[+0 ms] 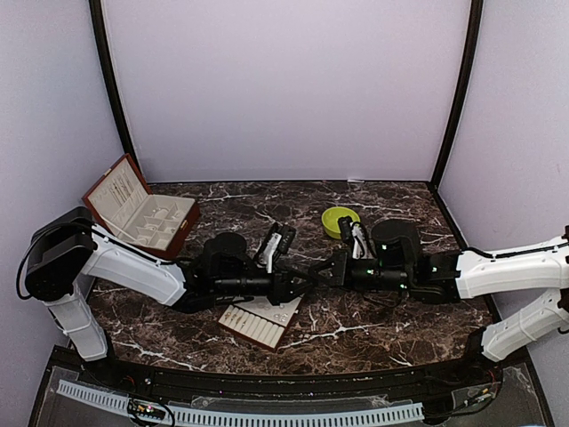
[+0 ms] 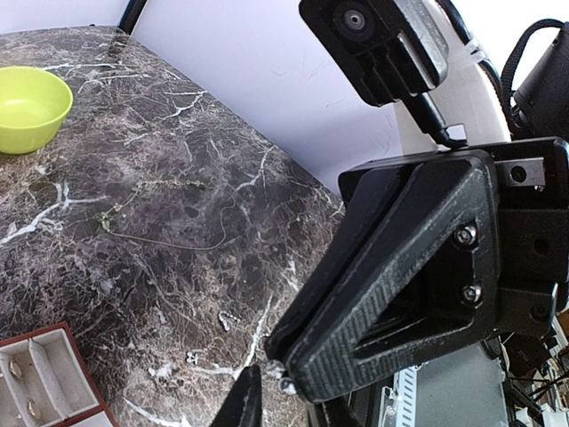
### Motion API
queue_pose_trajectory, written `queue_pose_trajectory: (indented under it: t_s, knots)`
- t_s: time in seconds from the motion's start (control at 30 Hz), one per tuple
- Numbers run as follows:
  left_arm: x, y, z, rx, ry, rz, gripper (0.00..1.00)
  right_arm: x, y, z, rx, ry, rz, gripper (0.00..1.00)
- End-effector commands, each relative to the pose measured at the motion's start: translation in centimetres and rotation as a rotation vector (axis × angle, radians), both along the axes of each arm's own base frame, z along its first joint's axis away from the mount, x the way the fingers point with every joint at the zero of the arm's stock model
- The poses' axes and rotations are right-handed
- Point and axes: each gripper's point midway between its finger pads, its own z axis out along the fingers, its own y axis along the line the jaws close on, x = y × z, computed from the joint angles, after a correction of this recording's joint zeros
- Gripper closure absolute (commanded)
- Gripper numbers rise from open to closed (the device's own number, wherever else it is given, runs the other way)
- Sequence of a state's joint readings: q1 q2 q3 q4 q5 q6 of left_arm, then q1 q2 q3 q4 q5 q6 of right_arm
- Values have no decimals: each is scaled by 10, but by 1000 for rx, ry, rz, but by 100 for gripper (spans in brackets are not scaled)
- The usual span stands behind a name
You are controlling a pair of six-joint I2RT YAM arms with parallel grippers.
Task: Organize the mixed jewelry
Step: Pass from the right arm to the left
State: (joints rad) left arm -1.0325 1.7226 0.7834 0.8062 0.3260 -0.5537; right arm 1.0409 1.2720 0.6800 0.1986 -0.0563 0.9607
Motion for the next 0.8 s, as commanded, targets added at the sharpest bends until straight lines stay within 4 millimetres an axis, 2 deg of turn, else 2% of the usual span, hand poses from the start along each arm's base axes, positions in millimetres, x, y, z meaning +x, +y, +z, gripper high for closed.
queue_pose_trajectory:
  t_s: [0.0,0.13,0.27,0.5,0.53,0.57,0.67,0.77]
  knots:
    - [6,-4,24,-57,-74,20,82,-7,1,0,37,37,5,100]
    - [5,-6,30,-78,-93,16,88,-8,1,-5,43,48,6,100]
    - [5,-5,33,-87,-108,17,99,-8,0,-11,30,55,6,100]
    - [3,5,27,-73,-102,33,100,-8,-6,-10,38,50,-3,100]
    - [2,6,25,-69,-99,30,100,-7,-7,-9,48,65,-18,95]
    - [0,7,24,-66,-96,23,100,-6,-9,-7,52,62,-22,84]
    - [-7,9,21,-54,-84,-8,100,-5,-12,-2,51,40,-26,64]
    - [-16,11,18,-49,-67,-50,100,-3,-17,3,44,19,-36,49]
